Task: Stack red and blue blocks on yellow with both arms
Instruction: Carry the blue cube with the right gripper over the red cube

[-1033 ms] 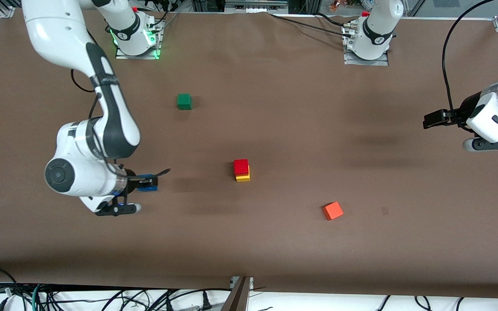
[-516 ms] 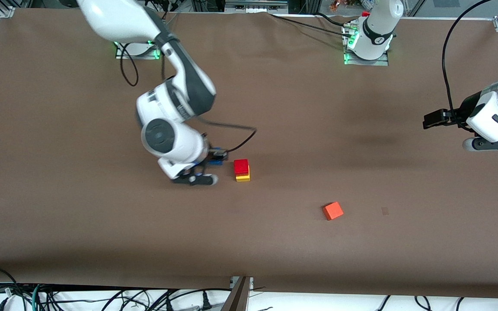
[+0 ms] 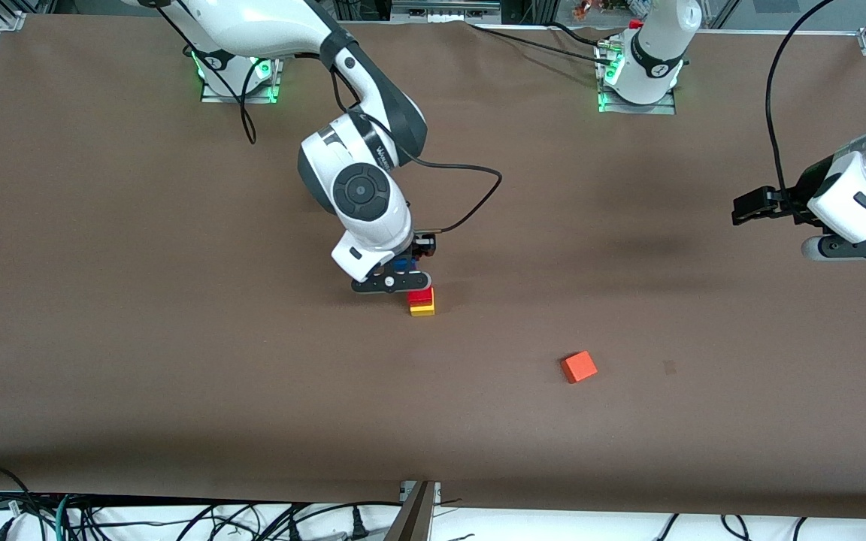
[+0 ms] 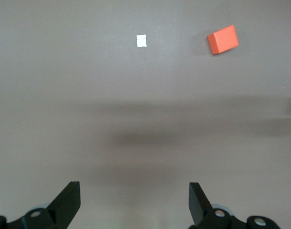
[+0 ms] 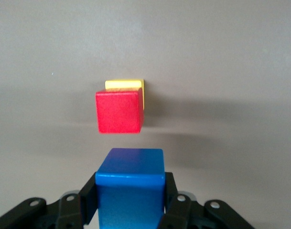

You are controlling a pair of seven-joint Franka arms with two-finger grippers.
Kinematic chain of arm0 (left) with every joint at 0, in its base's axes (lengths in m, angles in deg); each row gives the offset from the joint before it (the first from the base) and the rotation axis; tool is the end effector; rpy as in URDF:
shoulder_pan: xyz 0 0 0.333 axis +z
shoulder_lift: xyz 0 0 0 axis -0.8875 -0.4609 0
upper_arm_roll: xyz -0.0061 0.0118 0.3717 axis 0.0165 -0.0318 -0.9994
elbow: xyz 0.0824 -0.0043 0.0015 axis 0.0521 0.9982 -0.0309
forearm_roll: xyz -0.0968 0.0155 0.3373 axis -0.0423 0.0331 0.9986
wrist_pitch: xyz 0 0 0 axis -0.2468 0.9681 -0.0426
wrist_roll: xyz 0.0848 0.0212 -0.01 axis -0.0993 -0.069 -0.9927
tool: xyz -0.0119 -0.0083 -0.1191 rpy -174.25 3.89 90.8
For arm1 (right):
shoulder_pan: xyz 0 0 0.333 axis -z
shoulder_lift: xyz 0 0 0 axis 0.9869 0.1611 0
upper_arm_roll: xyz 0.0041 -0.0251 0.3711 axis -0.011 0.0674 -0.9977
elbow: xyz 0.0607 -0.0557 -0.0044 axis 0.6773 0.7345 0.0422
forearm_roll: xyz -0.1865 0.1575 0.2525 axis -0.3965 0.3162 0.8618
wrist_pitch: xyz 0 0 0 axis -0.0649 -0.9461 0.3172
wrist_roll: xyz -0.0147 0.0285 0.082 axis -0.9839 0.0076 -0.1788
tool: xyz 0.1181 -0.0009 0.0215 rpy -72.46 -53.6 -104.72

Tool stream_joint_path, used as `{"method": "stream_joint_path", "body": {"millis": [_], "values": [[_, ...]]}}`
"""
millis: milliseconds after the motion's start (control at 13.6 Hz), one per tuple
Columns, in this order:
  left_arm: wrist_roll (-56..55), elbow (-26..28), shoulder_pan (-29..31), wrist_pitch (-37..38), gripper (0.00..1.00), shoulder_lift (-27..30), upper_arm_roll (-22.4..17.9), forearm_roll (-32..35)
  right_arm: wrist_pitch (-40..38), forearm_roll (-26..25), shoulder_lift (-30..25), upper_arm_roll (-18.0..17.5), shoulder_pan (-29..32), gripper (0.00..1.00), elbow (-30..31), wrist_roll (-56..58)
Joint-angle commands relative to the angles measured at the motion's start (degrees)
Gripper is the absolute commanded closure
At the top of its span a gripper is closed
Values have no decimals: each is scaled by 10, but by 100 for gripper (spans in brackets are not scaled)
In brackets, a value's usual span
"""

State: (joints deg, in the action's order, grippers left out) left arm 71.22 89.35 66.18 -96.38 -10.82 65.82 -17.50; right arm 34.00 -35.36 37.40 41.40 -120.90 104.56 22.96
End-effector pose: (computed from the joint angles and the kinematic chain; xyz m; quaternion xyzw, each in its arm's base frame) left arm 0.5553 -0.0207 0.5991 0.9969 0.0228 -0.0753 0.0050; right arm 0.5759 0.4622 0.3817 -0.9982 -0.0327 0.0416 0.0286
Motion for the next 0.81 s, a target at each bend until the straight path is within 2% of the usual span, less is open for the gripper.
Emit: {"method": "stream_joint_path", "body": {"millis": [0,738], "values": [[9,-17,-3,1,0,-10,-2,0,44,-9,5,4,-9,64,7,12],[11,-18,3,1,0,-11,-3,0,117,-23,34,4,-18,63,7,12]]}}
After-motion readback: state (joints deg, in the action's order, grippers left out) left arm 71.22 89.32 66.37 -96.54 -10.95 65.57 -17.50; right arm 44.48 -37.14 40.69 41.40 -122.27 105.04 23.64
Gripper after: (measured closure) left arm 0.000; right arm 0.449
